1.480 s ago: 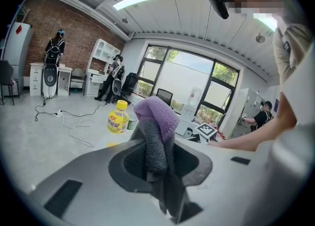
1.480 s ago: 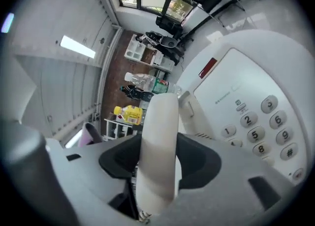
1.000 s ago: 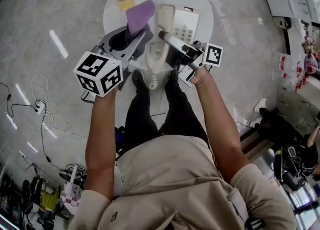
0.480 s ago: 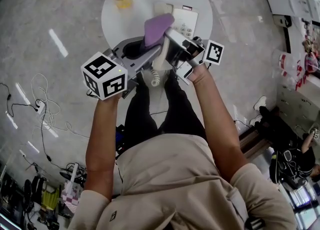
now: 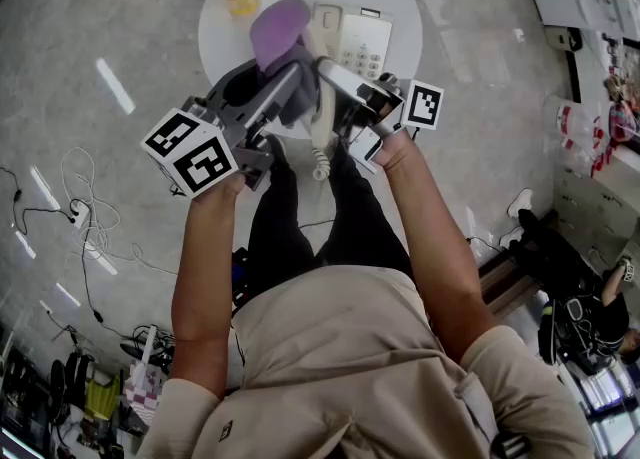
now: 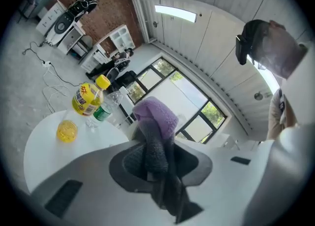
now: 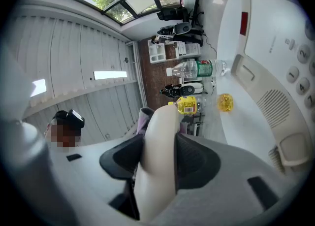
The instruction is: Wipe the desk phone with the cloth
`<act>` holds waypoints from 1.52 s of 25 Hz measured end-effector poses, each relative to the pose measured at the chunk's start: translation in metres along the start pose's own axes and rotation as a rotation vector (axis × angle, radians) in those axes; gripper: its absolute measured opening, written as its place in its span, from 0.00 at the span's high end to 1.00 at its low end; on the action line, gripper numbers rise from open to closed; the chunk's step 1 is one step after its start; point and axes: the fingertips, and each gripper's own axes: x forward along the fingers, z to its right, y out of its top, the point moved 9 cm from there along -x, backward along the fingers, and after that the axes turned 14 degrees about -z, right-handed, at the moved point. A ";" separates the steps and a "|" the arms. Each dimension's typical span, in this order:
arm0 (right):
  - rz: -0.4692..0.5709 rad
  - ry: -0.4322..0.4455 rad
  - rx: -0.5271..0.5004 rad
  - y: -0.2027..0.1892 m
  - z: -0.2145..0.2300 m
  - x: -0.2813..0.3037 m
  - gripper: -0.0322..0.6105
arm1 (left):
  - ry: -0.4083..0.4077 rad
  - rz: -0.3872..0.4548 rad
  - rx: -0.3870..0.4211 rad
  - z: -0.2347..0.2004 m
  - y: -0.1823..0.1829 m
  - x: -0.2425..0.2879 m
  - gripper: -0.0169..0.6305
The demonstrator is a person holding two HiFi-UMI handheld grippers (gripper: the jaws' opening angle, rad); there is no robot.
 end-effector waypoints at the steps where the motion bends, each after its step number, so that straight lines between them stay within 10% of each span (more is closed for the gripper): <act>1: 0.001 0.006 0.012 -0.004 0.001 0.000 0.64 | 0.016 0.004 0.003 -0.002 0.003 0.000 0.83; 17: 0.059 -0.032 -0.015 0.007 -0.006 -0.013 0.64 | -0.107 -0.117 0.023 0.016 -0.037 0.014 0.83; 26: -0.143 -0.256 -0.228 0.012 -0.028 -0.002 0.64 | 0.053 -0.168 0.205 0.024 -0.020 -0.007 0.83; 32: -0.468 -0.517 -0.527 0.000 -0.047 0.009 0.64 | 0.235 -0.349 0.377 0.021 -0.009 -0.013 0.83; 38: -0.519 -0.579 -0.593 -0.007 -0.054 0.004 0.64 | 0.312 -0.475 0.450 0.022 -0.011 -0.015 0.83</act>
